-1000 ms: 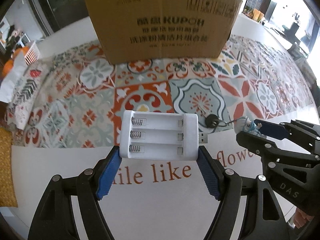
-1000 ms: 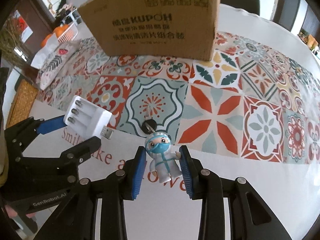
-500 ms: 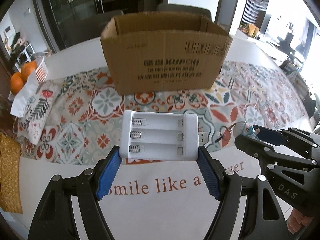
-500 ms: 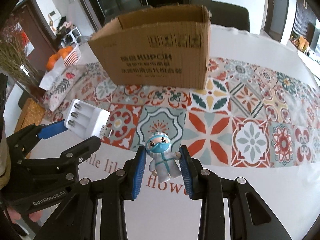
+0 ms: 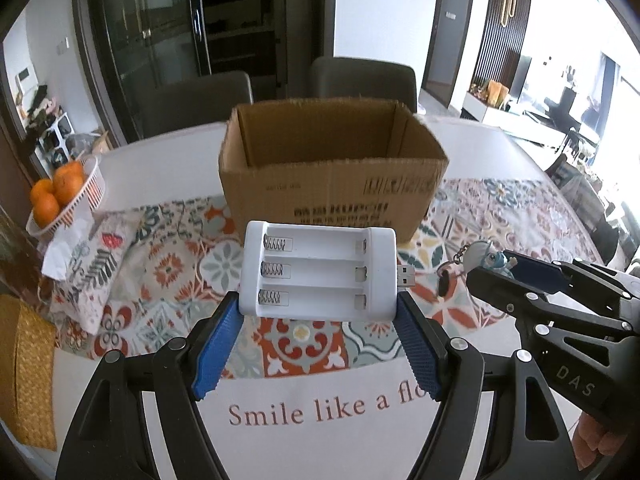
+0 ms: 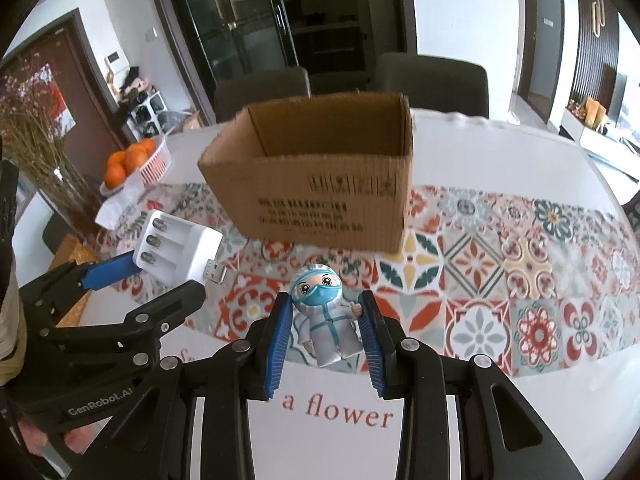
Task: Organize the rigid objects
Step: 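Lift and carry the battery charger and astronaut keychain over the box with both grippers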
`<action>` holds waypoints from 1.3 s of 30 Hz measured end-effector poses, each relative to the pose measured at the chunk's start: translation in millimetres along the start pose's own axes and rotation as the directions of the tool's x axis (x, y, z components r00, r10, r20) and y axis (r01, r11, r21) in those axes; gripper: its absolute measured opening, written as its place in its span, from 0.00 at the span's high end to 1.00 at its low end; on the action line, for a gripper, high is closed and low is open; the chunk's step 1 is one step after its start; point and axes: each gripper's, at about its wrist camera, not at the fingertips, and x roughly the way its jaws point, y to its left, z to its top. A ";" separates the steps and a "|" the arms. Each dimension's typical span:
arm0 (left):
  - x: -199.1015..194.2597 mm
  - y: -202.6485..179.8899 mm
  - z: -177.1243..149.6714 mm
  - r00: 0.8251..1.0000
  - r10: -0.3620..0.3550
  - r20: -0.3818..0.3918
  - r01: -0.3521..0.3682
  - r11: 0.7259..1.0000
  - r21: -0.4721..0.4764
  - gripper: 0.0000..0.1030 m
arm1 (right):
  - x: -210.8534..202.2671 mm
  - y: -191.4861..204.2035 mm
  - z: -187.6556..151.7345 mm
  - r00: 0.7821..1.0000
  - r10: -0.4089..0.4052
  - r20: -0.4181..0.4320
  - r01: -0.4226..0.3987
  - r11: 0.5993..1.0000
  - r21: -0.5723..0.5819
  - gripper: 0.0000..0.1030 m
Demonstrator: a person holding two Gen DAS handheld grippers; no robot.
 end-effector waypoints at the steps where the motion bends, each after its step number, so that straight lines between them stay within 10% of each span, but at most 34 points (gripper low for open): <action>1: -2.1 0.4 3.2 1.000 0.000 0.008 0.000 1.000 0.000 0.27 | -1.8 0.3 2.4 1.000 -0.001 0.009 0.001 1.000 -0.001 0.66; 39: 5.4 24.0 119.5 0.993 0.010 0.114 -0.009 1.000 -0.007 0.27 | -10.9 4.6 119.6 0.986 0.004 0.168 -0.001 1.000 -0.016 0.66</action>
